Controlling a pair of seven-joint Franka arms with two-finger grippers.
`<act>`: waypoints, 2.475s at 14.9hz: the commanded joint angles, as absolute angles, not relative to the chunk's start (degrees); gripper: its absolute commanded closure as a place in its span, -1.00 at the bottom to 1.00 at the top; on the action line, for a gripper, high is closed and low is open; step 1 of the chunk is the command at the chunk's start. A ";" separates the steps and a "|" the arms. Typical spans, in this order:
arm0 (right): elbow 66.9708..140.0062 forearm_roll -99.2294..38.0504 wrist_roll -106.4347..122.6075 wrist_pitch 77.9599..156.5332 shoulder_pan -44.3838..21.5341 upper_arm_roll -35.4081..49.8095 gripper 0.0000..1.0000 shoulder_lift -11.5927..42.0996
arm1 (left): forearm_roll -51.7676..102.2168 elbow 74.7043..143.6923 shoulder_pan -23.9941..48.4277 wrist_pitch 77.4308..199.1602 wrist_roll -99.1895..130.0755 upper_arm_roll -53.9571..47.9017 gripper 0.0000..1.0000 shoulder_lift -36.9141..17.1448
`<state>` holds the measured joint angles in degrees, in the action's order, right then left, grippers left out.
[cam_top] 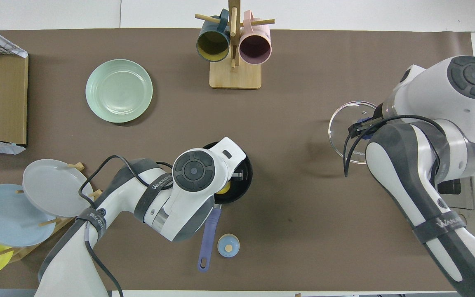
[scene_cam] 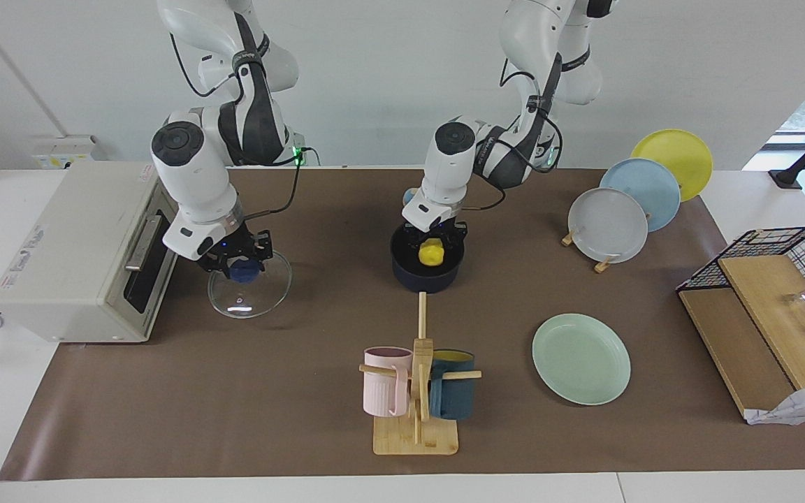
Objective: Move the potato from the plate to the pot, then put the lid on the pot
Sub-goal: 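Lift the lid with the right gripper while the left gripper carries the potato, then release the potato and withdraw the left gripper toward its rest pose, then carry the glass lid over the saucepan with the right gripper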
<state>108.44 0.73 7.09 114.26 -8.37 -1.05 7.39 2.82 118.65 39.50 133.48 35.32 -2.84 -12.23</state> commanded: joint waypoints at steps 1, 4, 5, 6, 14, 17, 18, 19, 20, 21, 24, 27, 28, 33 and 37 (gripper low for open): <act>102.94 0.00 6.24 109.97 -8.26 -0.88 1.00 9.49 | 1.23 119.71 40.96 135.62 36.12 -1.67 1.00 -12.57; 98.53 0.00 5.19 104.60 -9.40 -0.88 1.00 10.19 | 0.97 119.71 40.87 135.53 35.77 -1.76 1.00 -12.66; 98.35 0.00 4.92 104.42 -9.49 -0.88 1.00 10.20 | 0.97 119.62 40.87 135.44 35.77 -1.67 0.33 -12.57; 98.35 -0.17 4.75 104.68 -9.49 -0.88 1.00 10.20 | 0.97 119.53 40.87 135.27 35.77 -1.67 -0.81 -12.66; 97.74 -2.64 -5.17 104.41 -15.28 -0.88 1.00 10.20 | 0.97 112.61 35.00 122.46 31.31 -1.58 -1.00 -6.87; 97.21 -2.72 -10.44 104.94 -18.62 -0.88 1.00 10.28 | 1.05 106.11 28.24 112.71 25.77 -1.49 -1.00 -4.40; 96.60 -2.64 -12.81 104.51 -20.11 -0.88 1.00 10.37 | 1.05 103.82 25.69 109.80 23.66 -1.49 -1.00 -3.96; 95.29 -2.72 -16.57 104.24 -22.82 -0.88 1.00 11.24 | 1.14 102.15 22.97 107.51 20.77 -1.49 -1.00 -3.17; 94.49 -2.72 -21.31 104.76 -25.72 -0.88 1.00 11.51 | 1.14 101.00 20.24 105.75 17.70 -1.49 -1.00 -2.12; 94.13 -2.64 -25.88 105.72 -28.19 -0.88 1.00 11.77 | 1.14 100.55 17.60 104.25 14.71 -1.49 -1.00 -0.98; 89.59 -2.11 -34.69 106.79 -34.95 -0.88 1.00 15.63 | 1.14 100.55 10.65 101.44 4.96 -1.41 -1.00 1.49; 81.59 -0.89 -41.29 104.07 -41.11 -1.05 1.00 23.26 | 0.88 100.55 7.21 97.92 0.53 -1.41 -1.00 3.25; 80.78 1.47 -42.53 104.15 -42.61 -0.88 1.00 24.60 | 0.88 100.37 6.42 96.69 0.44 -1.41 -1.00 3.51; 82.35 2.20 -44.38 105.73 -42.71 -0.88 1.00 24.87 | -0.88 91.25 6.15 86.59 0.53 -1.49 -1.00 2.20; 83.49 1.67 -44.73 105.29 -42.72 -0.79 1.00 24.79 | -0.97 91.57 6.33 84.55 1.05 -1.49 -1.00 1.93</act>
